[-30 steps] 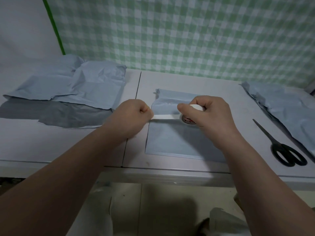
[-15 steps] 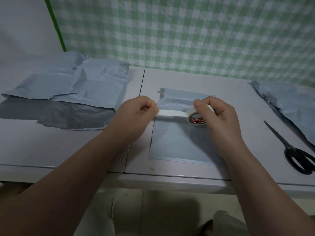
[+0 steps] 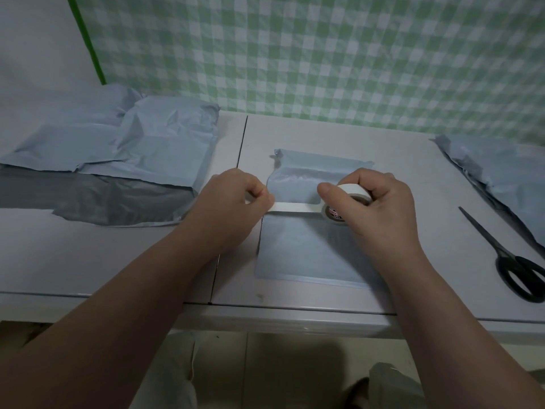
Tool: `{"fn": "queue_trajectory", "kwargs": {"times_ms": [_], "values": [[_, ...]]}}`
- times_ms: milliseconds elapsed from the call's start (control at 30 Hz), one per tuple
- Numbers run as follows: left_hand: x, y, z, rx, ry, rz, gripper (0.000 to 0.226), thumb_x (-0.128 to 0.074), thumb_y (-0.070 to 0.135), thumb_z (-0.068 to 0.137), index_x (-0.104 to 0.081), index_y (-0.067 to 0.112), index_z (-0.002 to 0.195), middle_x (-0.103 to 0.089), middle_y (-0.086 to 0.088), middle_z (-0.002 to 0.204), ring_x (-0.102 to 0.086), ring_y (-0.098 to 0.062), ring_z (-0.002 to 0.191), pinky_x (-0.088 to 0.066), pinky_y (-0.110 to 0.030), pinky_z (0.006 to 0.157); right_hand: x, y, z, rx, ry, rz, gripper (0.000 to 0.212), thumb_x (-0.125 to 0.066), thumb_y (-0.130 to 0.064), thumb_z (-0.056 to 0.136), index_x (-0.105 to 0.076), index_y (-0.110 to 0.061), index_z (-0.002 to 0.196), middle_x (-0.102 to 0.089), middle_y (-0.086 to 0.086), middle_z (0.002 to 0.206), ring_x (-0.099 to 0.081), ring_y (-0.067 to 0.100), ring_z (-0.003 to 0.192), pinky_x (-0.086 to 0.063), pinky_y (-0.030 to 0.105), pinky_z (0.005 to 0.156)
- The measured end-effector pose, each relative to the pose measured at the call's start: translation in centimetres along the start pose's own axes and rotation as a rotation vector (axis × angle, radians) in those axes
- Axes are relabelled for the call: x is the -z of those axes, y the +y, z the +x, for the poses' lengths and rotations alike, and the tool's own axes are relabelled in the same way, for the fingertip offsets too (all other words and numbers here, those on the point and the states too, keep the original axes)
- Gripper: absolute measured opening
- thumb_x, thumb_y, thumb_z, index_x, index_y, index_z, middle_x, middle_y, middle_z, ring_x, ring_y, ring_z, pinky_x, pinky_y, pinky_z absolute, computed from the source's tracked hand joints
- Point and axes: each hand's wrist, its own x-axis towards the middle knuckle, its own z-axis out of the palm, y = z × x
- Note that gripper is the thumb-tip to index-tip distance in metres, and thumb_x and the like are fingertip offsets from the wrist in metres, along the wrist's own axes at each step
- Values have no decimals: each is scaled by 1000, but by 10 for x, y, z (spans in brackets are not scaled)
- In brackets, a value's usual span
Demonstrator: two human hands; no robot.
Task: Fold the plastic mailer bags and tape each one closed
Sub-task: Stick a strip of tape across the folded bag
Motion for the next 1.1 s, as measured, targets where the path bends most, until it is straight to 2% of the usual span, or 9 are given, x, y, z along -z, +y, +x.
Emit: {"fn": "queue_trajectory", "kwargs": {"times_ms": [133, 333, 467, 567, 667, 767, 867, 1000, 1100], "values": [[1, -2, 1, -25, -2, 42, 21, -62, 22, 85, -59, 23, 64, -51, 15, 72, -47, -7, 72, -31, -9, 61, -1, -1, -1, 4, -35, -59, 27, -77, -33, 72, -62, -20, 54, -59, -6, 58, -48, 15, 83, -33, 10, 64], [1, -2, 2, -92, 3, 84, 18, -64, 18, 84, -69, 8, 70, -48, 20, 66, -48, -11, 70, -28, -15, 61, -2, -2, -2, 31, -53, -105, 26, -78, -28, 74, -63, -13, 58, -58, -6, 57, -46, 13, 81, -33, 11, 64], [1, -1, 2, -114, 15, 98, 18, -65, 16, 84, -69, 6, 70, -48, 20, 64, -47, -13, 69, -29, -3, 64, -2, -3, -2, 45, -51, -142, 25, -77, -29, 74, -63, -15, 58, -59, -9, 59, -46, 11, 81, -34, 10, 64], [1, -2, 1, -123, 23, 98, 19, -65, 15, 84, -68, 4, 69, -47, 19, 63, -46, -13, 70, -27, -15, 63, -2, -3, -2, 44, -55, -156, 25, -77, -30, 73, -63, -16, 58, -59, -8, 60, -46, 10, 81, -34, 10, 64], [-1, -4, 1, -120, 28, 97, 21, -65, 16, 84, -68, 0, 70, -51, 11, 62, -46, -15, 70, -27, -18, 65, -4, -3, -3, 49, -63, -168, 25, -77, -30, 73, -63, -16, 57, -57, -8, 57, -45, 10, 80, -34, 10, 64], [-2, -4, 1, -128, 23, 104, 32, -58, 26, 81, -66, -2, 68, -62, -11, 69, -51, -23, 73, -27, -4, 67, -4, -3, -3, 49, -74, -174, 25, -77, -30, 73, -63, -17, 57, -57, -10, 57, -43, 7, 78, -33, 10, 64], [-2, -3, 1, -111, 7, 123, 31, -58, 23, 82, -66, -3, 68, -64, -17, 74, -54, -28, 77, -25, 1, 70, -4, -3, -3, 48, -79, -172, 25, -77, -31, 73, -63, -17, 58, -56, -18, 59, -43, 5, 78, -34, 10, 64], [-3, -1, 0, -100, -20, 161, 22, -61, 12, 85, -67, 0, 67, -66, -11, 77, -55, -25, 83, -28, -19, 70, -5, -3, -3, 51, -77, -174, 25, -77, -31, 73, -63, -18, 57, -55, -22, 56, -43, 5, 77, -34, 10, 64], [-6, -2, 0, -109, -23, 209, 18, -60, 14, 86, -61, 9, 69, -62, -3, 83, -51, -19, 91, -24, -21, 80, -5, -3, -3, 52, -80, -171, 24, -76, -31, 73, -61, -20, 57, -55, -23, 57, -44, 5, 78, -34, 10, 64]]}}
